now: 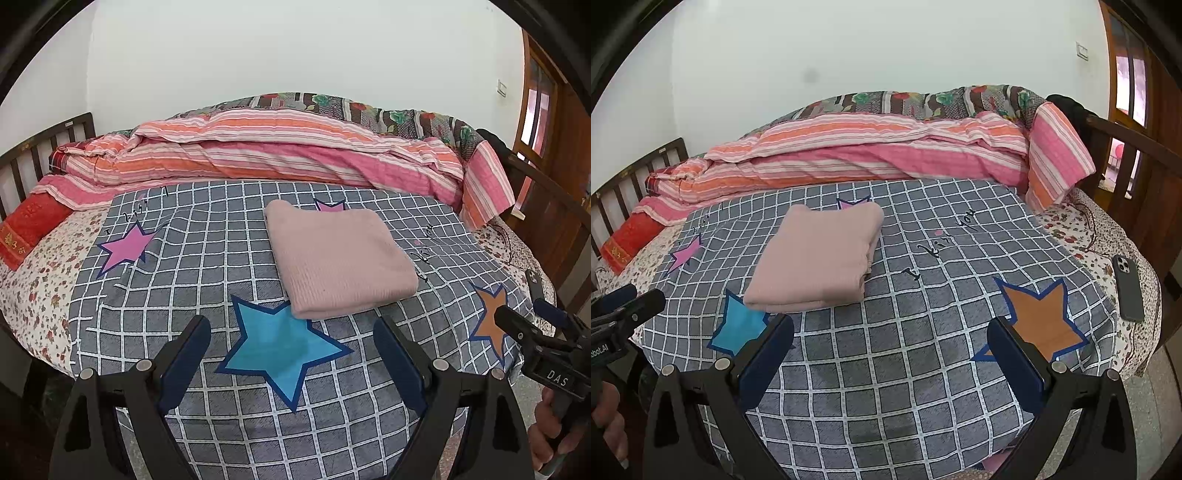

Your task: Fold small clothes

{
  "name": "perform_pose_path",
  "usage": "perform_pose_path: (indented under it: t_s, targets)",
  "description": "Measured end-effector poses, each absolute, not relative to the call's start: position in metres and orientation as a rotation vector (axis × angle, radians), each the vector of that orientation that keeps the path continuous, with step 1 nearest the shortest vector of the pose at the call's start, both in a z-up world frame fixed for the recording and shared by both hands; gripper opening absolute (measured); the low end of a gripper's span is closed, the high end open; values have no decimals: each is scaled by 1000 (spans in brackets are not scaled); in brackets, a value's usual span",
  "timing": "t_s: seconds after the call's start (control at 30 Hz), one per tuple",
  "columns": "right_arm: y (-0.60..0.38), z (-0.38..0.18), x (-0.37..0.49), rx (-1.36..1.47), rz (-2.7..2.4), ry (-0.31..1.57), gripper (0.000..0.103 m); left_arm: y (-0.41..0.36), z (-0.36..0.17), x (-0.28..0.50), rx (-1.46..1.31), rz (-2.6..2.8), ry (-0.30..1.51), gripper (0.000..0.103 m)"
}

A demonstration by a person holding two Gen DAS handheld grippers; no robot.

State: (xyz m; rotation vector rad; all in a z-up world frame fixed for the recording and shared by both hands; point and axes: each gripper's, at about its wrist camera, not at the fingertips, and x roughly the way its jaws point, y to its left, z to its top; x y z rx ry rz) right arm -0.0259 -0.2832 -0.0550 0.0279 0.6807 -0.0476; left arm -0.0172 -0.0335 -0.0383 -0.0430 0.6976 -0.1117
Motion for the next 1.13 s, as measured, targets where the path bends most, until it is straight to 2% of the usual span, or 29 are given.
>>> perform_pose_path:
  t_s: [1.13]
  targets:
    - [-281,-49,-29,46,-46,662,102,-32,-38,-21,-57,-103,693,90]
